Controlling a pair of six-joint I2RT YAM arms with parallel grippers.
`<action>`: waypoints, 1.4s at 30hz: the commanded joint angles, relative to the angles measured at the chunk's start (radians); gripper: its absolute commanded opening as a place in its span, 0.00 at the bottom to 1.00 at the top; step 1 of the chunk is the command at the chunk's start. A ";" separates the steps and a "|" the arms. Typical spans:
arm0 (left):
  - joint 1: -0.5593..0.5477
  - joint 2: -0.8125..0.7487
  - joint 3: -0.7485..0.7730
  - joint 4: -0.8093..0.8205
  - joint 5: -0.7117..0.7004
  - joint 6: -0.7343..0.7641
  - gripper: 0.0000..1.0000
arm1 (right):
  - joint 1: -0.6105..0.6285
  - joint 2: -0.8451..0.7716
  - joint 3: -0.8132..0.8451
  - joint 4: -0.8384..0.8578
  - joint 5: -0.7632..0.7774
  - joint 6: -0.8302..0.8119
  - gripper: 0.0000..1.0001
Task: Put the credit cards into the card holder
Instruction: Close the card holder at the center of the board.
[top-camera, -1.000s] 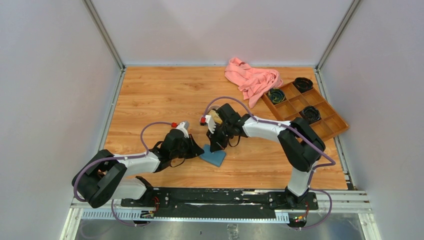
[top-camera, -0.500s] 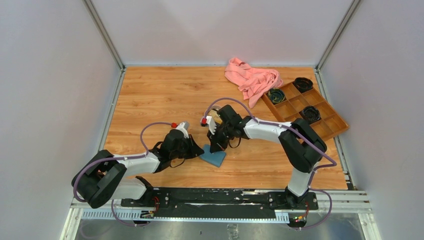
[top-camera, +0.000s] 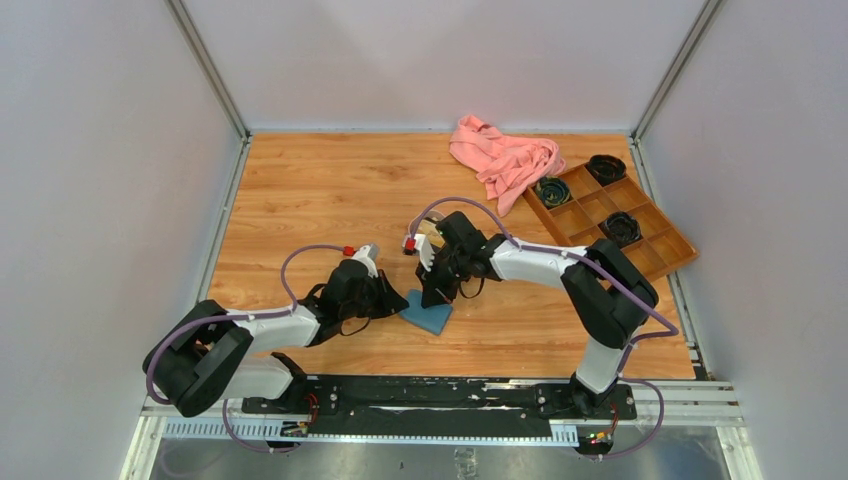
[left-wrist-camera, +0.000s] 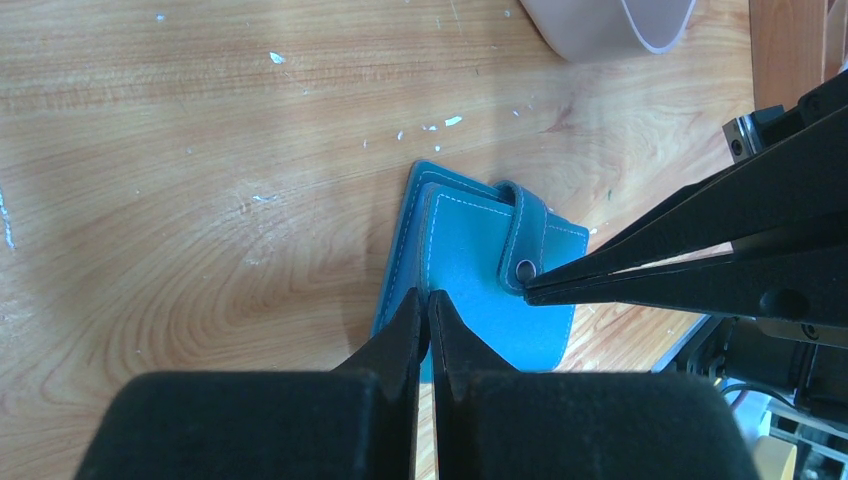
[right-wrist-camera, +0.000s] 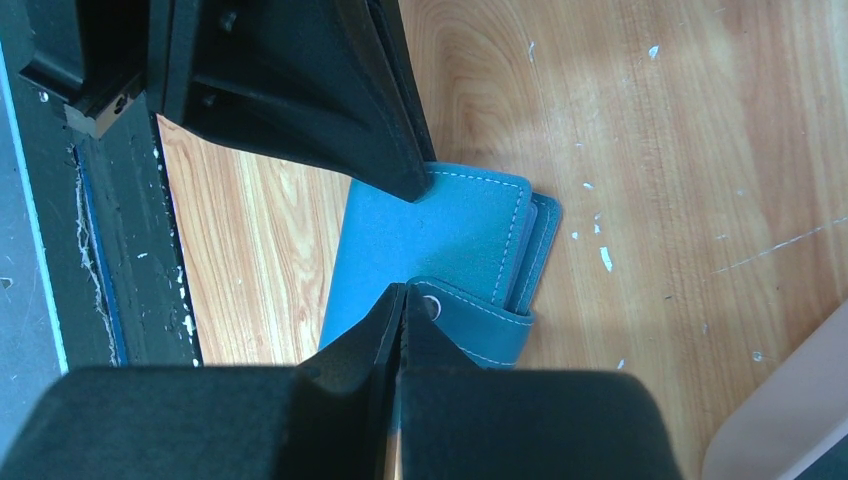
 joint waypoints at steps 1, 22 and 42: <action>-0.004 -0.007 -0.024 -0.043 -0.039 0.008 0.00 | 0.019 0.022 -0.022 -0.041 -0.014 0.020 0.00; -0.004 -0.026 -0.034 -0.043 -0.047 0.005 0.00 | -0.084 0.090 -0.102 0.059 -0.120 0.155 0.00; -0.004 -0.028 -0.019 -0.044 -0.046 0.006 0.00 | -0.162 0.109 -0.079 0.059 -0.318 0.130 0.26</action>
